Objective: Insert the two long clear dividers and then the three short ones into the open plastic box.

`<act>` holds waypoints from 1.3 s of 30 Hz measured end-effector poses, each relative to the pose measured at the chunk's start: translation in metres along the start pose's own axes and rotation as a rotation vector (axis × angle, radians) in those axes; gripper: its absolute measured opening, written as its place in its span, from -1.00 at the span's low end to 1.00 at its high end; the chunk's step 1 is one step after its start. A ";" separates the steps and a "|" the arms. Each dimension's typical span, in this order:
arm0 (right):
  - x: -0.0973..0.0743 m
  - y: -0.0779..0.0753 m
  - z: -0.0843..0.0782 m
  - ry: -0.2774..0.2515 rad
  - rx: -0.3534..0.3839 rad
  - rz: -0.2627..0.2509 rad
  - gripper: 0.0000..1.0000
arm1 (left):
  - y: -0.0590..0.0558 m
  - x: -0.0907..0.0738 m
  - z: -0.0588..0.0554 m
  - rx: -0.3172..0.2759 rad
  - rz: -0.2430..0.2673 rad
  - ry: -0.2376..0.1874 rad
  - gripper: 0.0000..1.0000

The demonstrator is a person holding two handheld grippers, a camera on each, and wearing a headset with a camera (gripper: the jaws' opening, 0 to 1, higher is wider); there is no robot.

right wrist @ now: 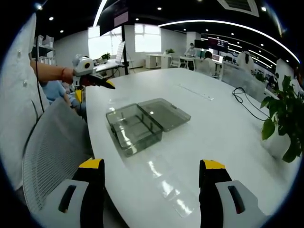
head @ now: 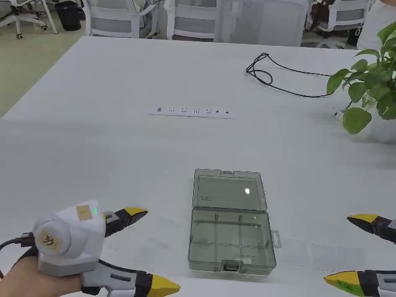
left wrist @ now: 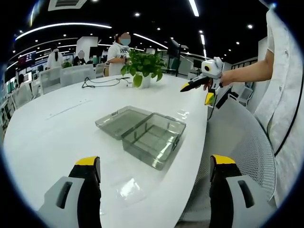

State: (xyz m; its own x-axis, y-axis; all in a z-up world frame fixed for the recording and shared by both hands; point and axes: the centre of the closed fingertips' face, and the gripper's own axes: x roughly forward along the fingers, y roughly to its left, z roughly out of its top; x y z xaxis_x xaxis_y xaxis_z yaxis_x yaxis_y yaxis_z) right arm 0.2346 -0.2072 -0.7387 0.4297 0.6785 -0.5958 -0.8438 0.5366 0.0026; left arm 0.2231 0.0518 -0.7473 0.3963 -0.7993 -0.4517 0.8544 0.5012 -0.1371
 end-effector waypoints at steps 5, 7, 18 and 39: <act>0.001 -0.002 0.000 -0.001 0.001 -0.001 0.65 | 0.003 -0.001 -0.001 0.001 0.003 0.000 0.96; 0.001 -0.002 0.001 -0.002 0.000 -0.001 0.65 | 0.003 0.000 0.000 0.000 0.002 0.000 0.96; 0.002 -0.004 0.001 -0.008 0.006 -0.005 0.65 | 0.009 -0.001 -0.003 -0.003 0.004 0.000 0.95; 0.000 -0.005 0.002 -0.010 0.015 -0.007 0.64 | 0.039 -0.010 -0.007 -0.046 0.098 0.021 0.85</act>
State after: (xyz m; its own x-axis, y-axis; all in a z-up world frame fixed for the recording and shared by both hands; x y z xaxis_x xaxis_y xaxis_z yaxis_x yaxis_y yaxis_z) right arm 0.2394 -0.2085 -0.7369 0.4388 0.6794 -0.5881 -0.8357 0.5491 0.0108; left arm 0.2498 0.0821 -0.7546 0.4697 -0.7389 -0.4831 0.7954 0.5916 -0.1316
